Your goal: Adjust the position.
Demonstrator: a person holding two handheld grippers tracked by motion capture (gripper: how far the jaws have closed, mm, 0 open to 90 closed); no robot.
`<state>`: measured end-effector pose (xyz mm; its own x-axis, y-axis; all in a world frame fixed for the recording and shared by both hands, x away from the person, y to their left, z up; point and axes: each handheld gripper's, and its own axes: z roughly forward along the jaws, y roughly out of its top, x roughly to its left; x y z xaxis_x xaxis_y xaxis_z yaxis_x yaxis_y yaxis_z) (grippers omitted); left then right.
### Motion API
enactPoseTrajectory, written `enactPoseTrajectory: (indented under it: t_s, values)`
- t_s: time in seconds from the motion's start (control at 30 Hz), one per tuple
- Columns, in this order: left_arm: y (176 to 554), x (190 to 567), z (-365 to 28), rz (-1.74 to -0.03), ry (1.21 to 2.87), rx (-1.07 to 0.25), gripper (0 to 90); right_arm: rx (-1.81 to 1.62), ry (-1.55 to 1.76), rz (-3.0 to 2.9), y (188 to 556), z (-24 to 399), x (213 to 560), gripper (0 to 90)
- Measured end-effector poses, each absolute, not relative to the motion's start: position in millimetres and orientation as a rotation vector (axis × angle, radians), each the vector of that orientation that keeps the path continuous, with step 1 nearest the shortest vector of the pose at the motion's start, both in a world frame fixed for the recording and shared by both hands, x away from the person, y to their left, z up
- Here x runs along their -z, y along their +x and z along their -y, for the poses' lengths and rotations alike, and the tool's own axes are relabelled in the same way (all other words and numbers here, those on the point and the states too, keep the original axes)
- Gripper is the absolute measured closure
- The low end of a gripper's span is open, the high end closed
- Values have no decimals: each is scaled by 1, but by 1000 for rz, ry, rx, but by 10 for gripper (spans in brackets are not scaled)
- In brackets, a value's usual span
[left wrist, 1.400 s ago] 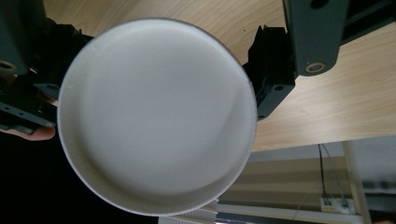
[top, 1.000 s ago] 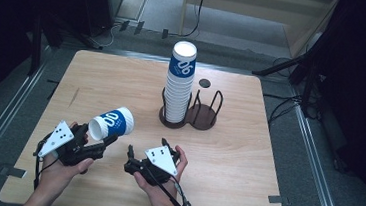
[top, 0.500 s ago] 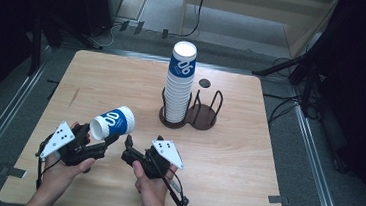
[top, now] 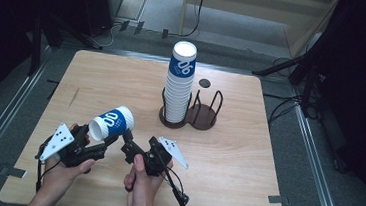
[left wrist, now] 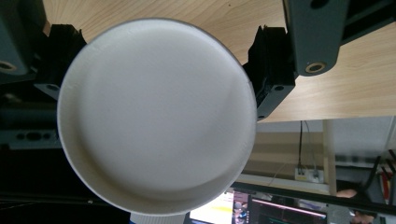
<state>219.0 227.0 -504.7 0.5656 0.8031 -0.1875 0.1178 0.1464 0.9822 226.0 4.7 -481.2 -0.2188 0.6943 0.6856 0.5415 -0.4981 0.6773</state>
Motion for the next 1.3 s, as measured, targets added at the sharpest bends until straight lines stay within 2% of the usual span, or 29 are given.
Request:
enactPoseTrajectory:
  t_s: [1.3]
  values:
    - [221,504,-210,-799,1335,-576,279,-2205,2444,-1245,238,-4,477,61]
